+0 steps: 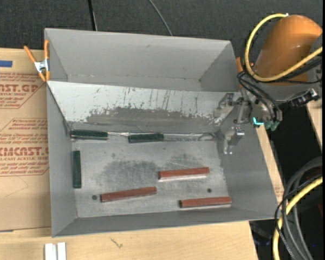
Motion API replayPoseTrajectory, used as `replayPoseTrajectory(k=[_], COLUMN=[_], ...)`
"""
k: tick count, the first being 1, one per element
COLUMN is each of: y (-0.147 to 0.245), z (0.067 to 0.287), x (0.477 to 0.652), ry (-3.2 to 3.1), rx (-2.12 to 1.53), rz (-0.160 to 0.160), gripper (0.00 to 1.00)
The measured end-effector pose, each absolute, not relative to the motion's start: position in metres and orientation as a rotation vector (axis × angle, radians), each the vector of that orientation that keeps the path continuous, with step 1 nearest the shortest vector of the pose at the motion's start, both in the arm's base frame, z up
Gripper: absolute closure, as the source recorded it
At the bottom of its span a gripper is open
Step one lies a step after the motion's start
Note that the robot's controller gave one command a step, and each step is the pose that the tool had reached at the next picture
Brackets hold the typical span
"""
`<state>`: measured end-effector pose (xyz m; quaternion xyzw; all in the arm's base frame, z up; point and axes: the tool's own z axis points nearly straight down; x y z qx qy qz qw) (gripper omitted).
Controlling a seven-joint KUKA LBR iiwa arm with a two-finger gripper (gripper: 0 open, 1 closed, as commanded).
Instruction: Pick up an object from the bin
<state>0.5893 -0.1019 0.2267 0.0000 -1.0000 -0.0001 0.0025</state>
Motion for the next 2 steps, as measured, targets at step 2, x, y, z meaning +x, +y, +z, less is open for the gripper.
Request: replayPoseTrajectory(k=[2], y=[-0.105], z=[0.183], x=[0.590], ry=[-3.151], rx=[0.059], rz=[0.003], gripper=[0.00])
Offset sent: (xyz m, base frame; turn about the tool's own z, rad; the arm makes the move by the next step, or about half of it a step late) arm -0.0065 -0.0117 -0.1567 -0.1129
